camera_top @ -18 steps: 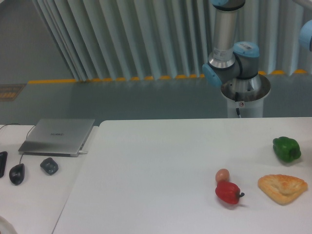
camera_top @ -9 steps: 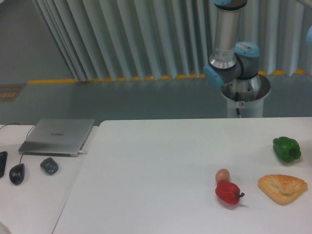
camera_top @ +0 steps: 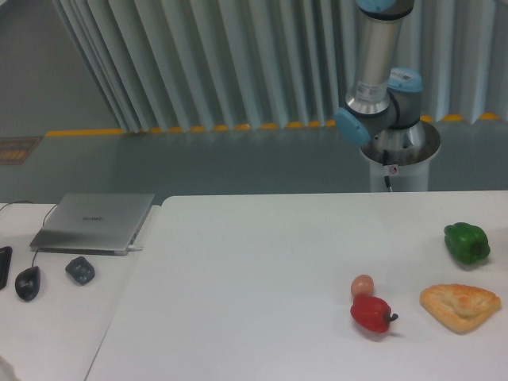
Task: Place the yellow pepper on the table
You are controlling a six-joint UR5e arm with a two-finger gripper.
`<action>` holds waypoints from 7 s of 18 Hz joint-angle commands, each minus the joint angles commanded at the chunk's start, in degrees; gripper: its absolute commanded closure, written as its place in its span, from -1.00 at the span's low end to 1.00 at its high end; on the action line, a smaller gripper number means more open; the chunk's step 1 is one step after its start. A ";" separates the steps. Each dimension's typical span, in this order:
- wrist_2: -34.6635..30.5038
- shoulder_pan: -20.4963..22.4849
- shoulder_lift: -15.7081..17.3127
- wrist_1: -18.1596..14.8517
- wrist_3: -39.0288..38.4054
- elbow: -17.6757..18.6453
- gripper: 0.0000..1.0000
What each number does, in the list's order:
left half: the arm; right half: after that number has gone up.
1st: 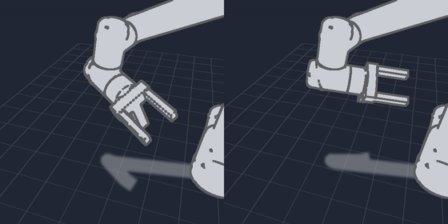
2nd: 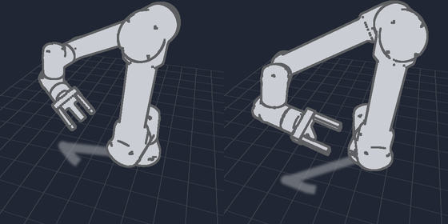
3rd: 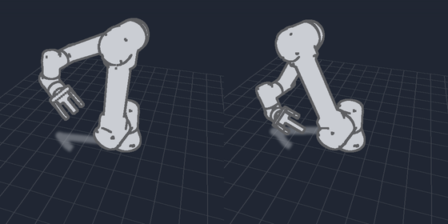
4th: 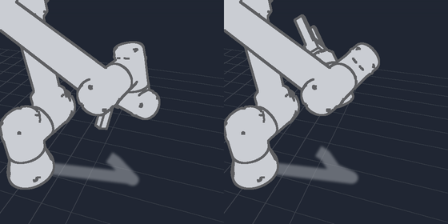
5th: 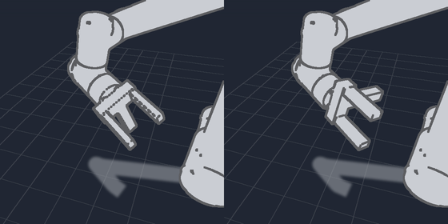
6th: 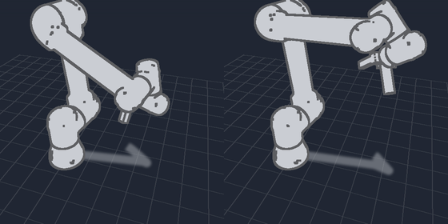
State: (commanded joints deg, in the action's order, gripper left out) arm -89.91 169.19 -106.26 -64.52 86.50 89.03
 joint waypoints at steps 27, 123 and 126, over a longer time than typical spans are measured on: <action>0.00 4.13 -9.05 8.97 -2.82 2.64 -1.00; 1.14 -16.35 1.67 -13.18 20.73 -2.46 -1.00; 1.14 -16.43 1.75 -13.18 20.73 -2.46 -1.00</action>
State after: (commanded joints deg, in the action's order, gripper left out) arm -88.77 152.75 -104.50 -77.70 107.23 86.57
